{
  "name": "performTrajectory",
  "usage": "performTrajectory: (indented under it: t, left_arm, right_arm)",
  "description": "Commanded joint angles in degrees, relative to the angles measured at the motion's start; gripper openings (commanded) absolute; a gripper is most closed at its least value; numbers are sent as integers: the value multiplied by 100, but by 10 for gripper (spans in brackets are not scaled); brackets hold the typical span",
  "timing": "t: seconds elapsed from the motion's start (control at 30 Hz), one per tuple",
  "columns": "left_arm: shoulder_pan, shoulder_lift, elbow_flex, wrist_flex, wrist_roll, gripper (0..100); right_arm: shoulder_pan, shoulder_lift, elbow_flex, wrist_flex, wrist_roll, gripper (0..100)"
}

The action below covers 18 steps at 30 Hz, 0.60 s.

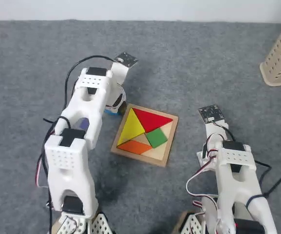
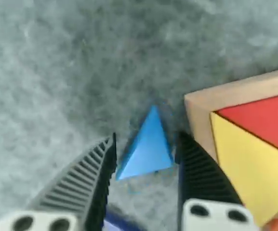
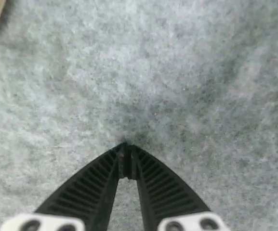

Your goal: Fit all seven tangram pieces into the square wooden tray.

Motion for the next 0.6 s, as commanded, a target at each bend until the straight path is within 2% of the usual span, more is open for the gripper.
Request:
performTrajectory:
  t: [0.0, 0.37, 0.47, 0.57]
  left_arm:
    - [141, 62, -233, 220, -229, 174]
    - [158, 79, -400, 651, -220, 38]
    - [105, 79, -840, 976, -220, 44]
    - [62, 79, -1499, 1618, -316, 111]
  right_arm:
    - [48, -180, -26, -92, 18, 7]
    - [48, -180, -26, -92, 26, 7]
    - [48, -171, -26, -92, 26, 7]
    - [48, -171, -26, -92, 26, 7]
